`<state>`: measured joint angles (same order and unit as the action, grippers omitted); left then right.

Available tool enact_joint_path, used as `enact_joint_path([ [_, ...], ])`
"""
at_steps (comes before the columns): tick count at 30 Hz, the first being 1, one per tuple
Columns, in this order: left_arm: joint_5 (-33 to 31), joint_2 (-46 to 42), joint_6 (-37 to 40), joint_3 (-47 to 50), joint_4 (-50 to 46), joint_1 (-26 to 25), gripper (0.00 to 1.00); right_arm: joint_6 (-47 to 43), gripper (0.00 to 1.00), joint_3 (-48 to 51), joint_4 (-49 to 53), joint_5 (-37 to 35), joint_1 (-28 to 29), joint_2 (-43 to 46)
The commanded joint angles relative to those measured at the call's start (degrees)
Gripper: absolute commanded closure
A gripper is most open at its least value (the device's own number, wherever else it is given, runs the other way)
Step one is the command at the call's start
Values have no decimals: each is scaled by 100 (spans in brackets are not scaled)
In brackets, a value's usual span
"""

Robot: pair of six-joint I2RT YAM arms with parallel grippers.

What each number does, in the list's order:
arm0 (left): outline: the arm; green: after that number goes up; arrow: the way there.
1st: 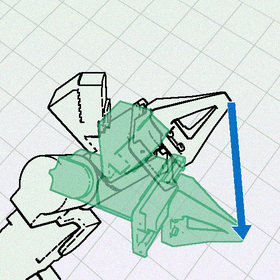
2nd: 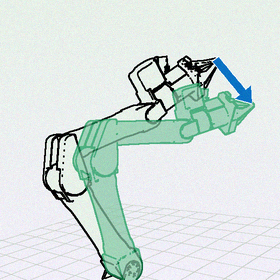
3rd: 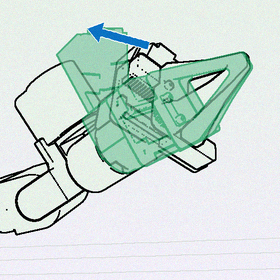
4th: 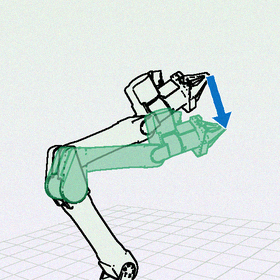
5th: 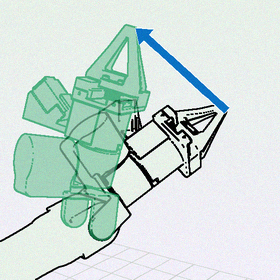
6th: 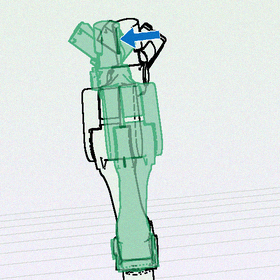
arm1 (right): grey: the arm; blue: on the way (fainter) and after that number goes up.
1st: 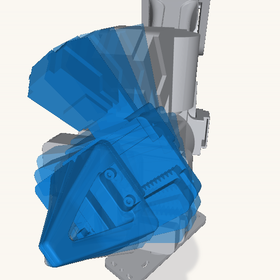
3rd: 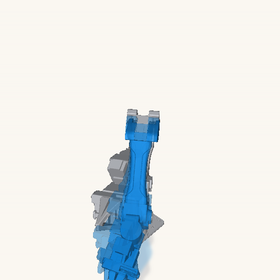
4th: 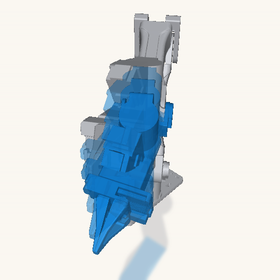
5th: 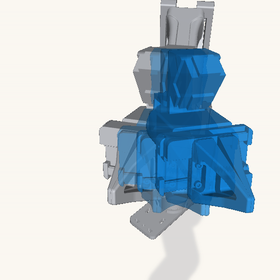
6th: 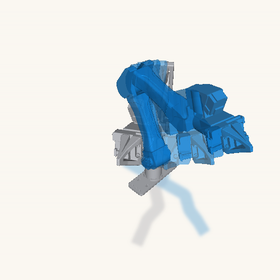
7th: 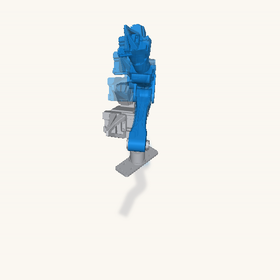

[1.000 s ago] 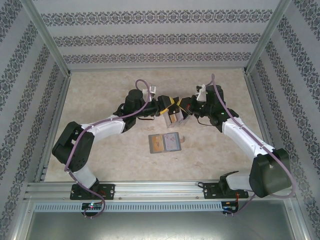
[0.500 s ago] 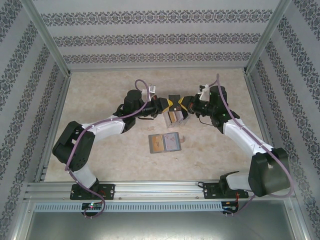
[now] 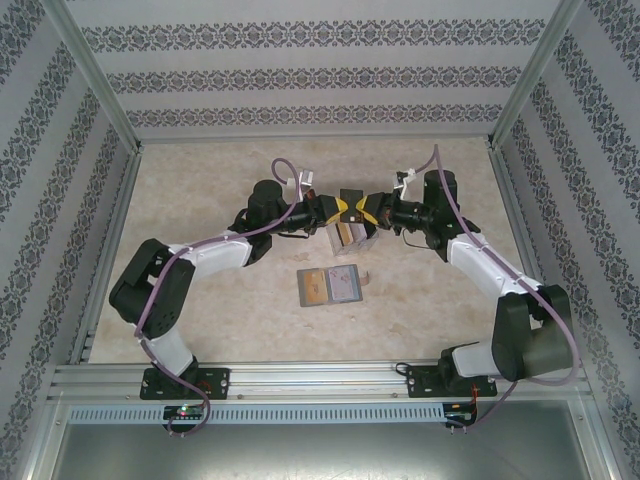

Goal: Put the credit cards into the card holder

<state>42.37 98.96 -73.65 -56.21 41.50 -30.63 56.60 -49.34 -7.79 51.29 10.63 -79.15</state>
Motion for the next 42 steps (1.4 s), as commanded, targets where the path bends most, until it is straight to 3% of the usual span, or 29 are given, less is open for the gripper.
enact_joint_path([
  [1,220,56,-148,14,587,56,91,-235,96,-55,-149,190,-62,50],
  [2,190,38,-93,14,436,55,84,-280,98,-49,-132,194,-70,86],
  [4,58,-65,153,40,-169,66,61,-544,98,-75,106,162,-71,177],
  [6,-213,-255,544,134,-893,64,51,-1009,98,-39,591,-224,-63,326],
  [8,-607,-525,1038,157,-2163,65,39,-1778,99,164,1273,-1386,107,616],
  [10,-1104,-742,1600,179,-3408,47,35,-2714,99,481,1651,-2800,564,996],
  [13,-1738,-1108,1974,503,-4321,-10,32,-3153,99,714,2097,-3516,1070,1204],
  [18,-2335,-1522,2213,1043,-5140,-125,31,-3022,99,838,2617,-3715,1458,990],
  [42,-1864,-683,2112,1221,-4555,-344,38,-2806,98,1698,1338,-3181,1617,176],
])
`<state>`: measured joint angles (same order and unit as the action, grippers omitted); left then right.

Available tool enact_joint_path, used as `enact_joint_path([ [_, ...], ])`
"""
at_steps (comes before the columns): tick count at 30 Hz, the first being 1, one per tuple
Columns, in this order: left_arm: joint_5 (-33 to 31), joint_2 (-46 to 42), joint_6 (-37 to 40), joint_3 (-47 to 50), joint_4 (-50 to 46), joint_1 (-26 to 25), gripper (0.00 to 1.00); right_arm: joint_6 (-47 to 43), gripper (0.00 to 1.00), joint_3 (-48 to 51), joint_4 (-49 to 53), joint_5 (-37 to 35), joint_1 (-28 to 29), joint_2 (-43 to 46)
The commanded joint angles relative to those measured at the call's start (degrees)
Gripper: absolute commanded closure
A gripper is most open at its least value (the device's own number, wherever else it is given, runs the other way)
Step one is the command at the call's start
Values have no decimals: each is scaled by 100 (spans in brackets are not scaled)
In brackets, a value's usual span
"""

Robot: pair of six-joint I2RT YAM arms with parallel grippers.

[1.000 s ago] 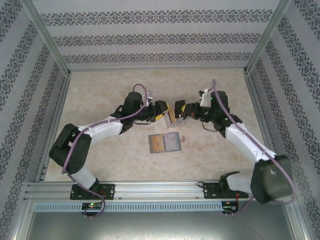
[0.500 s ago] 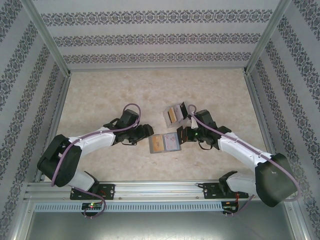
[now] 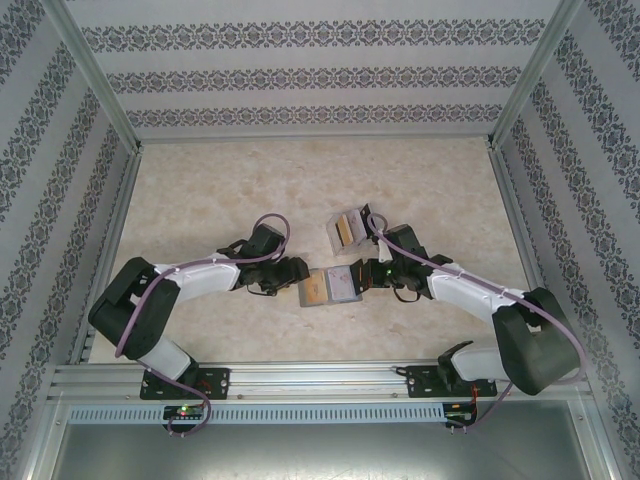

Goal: Put the credit cards into the card holder

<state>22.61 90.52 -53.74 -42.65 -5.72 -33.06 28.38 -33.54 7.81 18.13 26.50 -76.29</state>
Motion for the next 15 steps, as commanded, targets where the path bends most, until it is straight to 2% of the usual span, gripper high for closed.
enact_joint_path([
  [1,122,221,109,-133,206,-113,39,70,98,154,-301,138,39,-99],
  [8,161,453,74,-158,342,-208,46,422,97,140,-502,470,15,28],
  [15,111,407,67,-127,361,-212,51,493,96,15,-296,470,48,474],
])
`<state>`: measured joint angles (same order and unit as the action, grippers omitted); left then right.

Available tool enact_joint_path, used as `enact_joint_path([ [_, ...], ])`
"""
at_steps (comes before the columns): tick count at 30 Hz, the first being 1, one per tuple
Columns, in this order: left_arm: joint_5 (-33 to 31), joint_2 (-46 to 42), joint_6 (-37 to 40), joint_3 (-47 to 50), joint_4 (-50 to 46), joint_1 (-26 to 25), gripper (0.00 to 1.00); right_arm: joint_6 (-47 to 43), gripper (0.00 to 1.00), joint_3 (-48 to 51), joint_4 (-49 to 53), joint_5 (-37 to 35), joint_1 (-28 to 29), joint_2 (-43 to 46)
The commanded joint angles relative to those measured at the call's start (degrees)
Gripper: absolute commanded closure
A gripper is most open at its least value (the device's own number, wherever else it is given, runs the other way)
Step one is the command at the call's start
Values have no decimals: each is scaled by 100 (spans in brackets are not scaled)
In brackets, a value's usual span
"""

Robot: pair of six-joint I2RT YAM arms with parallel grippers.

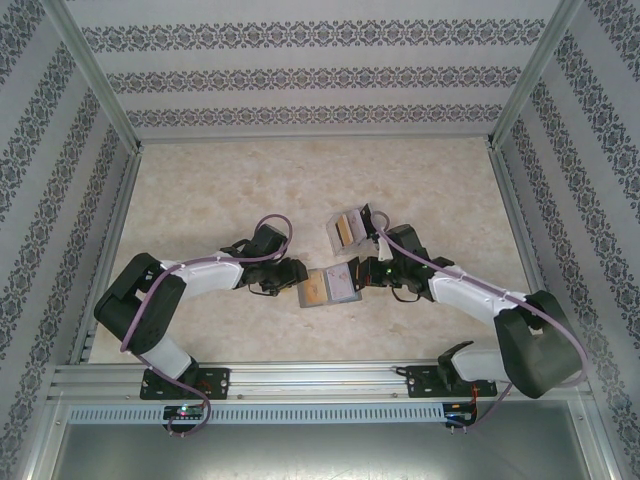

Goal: Put the credit cards into the card holder

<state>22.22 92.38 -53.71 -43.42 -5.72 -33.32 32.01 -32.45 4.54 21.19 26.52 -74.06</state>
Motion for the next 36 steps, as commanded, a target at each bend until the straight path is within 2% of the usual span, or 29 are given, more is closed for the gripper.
enact_joint_path([
  [1,145,219,63,-46,364,-184,52,149,96,-117,31,224,55,322],
  [12,191,237,78,-72,412,-192,55,420,96,-378,-137,583,311,94],
  [18,187,222,72,-76,417,-193,56,487,96,-467,7,290,459,-95],
  [21,185,219,72,-68,406,-194,56,541,96,-443,-210,516,496,-141],
  [36,74,107,115,-97,317,-192,62,578,97,-583,-6,164,612,-336],
])
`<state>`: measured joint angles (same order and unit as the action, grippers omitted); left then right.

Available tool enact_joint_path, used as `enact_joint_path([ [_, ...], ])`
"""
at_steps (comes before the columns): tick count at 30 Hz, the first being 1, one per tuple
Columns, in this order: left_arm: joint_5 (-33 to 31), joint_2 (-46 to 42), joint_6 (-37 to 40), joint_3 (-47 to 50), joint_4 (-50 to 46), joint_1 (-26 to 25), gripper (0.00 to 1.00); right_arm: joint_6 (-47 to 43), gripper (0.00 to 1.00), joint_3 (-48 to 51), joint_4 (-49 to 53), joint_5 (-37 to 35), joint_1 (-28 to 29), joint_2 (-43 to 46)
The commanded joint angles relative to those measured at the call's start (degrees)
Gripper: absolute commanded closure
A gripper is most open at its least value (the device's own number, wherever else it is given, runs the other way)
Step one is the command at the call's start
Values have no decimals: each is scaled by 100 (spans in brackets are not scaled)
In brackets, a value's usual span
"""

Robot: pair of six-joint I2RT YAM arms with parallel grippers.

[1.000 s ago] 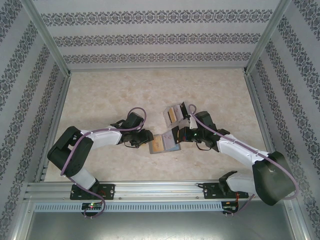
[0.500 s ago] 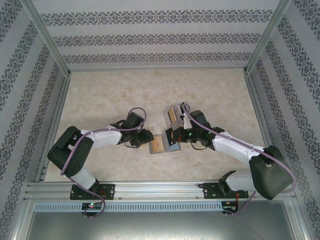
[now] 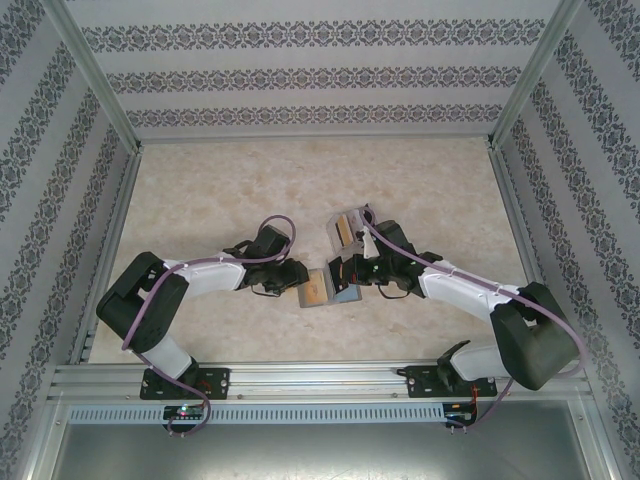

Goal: Put the credit cards into the card holder

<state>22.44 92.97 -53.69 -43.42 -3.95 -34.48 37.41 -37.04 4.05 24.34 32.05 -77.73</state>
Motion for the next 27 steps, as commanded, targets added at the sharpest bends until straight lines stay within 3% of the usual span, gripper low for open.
enact_joint_path([
  [1,58,46,113,-89,136,-79,62,39,97,-107,-31,-71,64,39],
  [14,-134,-142,96,-26,21,-77,65,3,97,-189,217,-230,68,47],
  [20,-708,-463,122,-8,-537,-77,62,-90,98,-137,1120,-1467,-224,604],
  [24,-1038,-793,115,141,-686,-76,58,-168,99,215,859,-1140,-808,1302],
  [27,-866,-882,163,238,-345,-77,53,-236,99,335,390,-479,-862,1492],
])
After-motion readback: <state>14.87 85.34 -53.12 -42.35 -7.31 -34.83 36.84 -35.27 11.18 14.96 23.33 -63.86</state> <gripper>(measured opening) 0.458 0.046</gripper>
